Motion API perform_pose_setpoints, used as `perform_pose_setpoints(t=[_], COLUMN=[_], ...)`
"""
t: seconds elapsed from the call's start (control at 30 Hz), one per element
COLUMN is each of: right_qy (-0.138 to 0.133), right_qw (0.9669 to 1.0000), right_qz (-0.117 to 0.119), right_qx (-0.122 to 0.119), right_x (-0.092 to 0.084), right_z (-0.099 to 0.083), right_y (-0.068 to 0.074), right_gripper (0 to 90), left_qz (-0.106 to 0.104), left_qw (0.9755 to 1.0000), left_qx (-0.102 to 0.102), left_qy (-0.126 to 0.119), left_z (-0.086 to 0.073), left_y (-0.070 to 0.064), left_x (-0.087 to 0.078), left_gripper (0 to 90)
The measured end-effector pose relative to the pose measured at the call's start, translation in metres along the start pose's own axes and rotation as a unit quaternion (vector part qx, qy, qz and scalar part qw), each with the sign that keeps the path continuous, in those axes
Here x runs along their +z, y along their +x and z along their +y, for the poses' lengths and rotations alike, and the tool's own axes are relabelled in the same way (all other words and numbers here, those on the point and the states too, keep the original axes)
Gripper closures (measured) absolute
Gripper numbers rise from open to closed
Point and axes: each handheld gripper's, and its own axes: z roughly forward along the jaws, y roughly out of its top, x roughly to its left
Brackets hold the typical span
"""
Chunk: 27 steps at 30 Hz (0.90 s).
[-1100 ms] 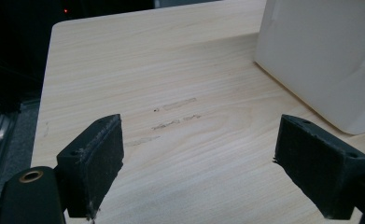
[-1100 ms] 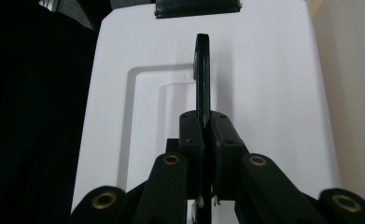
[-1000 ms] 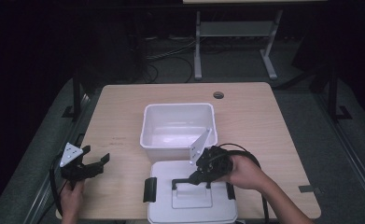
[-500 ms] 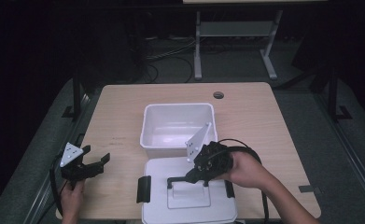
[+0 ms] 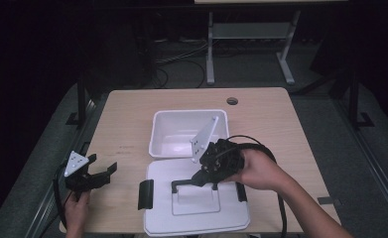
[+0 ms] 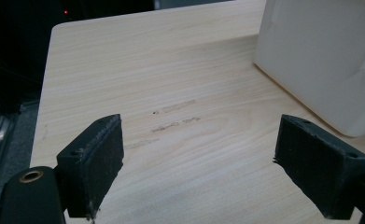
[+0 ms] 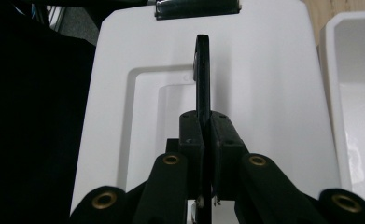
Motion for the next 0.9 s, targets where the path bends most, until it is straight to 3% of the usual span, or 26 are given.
perform_pose_setpoints(t=[0.47, 0.9], right_qy=[-0.001, 0.007], right_qw=[0.9998, 0.9992], right_qz=[-0.021, -0.038], right_qx=[-0.002, 0.011], right_x=[-0.024, -0.039], right_z=[0.016, 0.025], right_y=[-0.015, -0.052], right_gripper=[84.6, 84.6], left_qz=[-0.001, -0.005], left_qw=[1.0000, 1.0000], left_qx=[-0.002, 0.003], left_qy=[-0.001, 0.002], left_z=[0.000, 0.000], left_y=[-0.001, -0.003], left_x=[0.001, 0.006], left_gripper=[14.8, 14.8])
